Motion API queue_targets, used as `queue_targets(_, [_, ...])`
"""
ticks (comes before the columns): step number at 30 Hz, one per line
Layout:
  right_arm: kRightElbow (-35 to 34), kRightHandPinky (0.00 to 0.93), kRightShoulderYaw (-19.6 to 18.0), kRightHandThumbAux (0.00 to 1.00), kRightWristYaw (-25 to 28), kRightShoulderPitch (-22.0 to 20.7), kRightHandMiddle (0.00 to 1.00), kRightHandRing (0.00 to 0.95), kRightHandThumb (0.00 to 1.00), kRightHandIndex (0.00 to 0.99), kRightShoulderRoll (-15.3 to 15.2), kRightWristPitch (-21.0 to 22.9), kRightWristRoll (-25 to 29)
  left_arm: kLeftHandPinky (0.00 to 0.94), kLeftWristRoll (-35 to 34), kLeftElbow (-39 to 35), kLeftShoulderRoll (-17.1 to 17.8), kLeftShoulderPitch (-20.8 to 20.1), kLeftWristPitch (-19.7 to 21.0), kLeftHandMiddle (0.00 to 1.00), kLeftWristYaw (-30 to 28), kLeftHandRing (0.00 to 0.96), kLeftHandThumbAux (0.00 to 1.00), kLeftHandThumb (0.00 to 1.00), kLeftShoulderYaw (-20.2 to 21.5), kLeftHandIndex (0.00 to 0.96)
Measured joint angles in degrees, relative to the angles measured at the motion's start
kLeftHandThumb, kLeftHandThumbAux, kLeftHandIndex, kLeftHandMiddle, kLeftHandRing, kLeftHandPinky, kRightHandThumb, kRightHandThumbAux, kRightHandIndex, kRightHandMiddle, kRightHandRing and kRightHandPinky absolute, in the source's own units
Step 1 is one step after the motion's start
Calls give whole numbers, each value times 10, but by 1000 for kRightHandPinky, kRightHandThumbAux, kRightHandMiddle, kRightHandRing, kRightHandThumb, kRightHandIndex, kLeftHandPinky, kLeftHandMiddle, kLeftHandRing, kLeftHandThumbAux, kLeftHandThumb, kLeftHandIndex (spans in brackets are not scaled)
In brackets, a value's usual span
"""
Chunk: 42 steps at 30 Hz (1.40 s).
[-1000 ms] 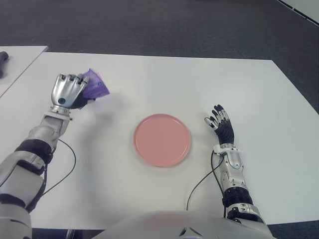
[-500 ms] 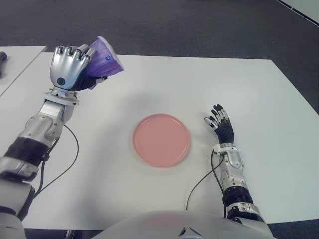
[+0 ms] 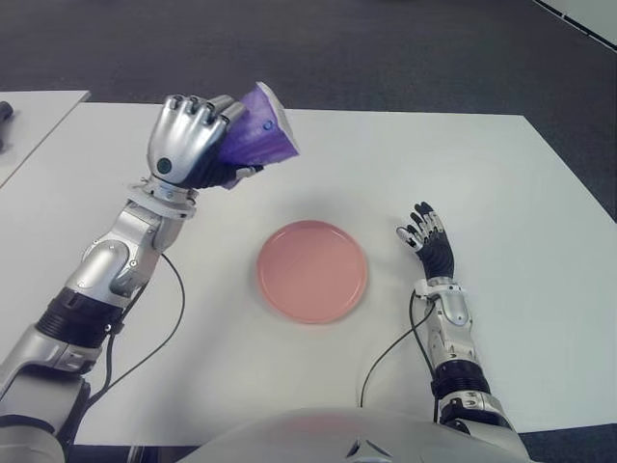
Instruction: Put the tissue paper into the plate.
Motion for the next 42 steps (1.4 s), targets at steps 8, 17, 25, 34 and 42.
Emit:
queue_targets(8, [6,50,-1,741,0,-3,11,10,129,0,-1,-3,0,840,6,1,-27,6,-64,540,-35,845,668,854,-28,399])
queue_targets(17, [9,50,-1,741,0,-6,11,10,129,0,-1,-4,0,855,53,75,-42,-17,-142,547,-31,847,665,855,-77,403])
queue_targets(25, [11,50,-1,741,0,-8,11,10,129,0,-1,-5,0,844,138,156,-78,-33,-144,550,9,838,665,854,-141,404])
queue_targets(34, [11,50,-1,741,0,-7,11,10,129,0,0,-5,0,830,200,242,-92,-55,-129,546,53,830,664,854,-187,405])
queue_targets(42, [10,50,-1,741,0,-6,11,10,129,0,0,-8,0,837,220,281,-99,-73,-109,547,105,829,662,855,-217,409])
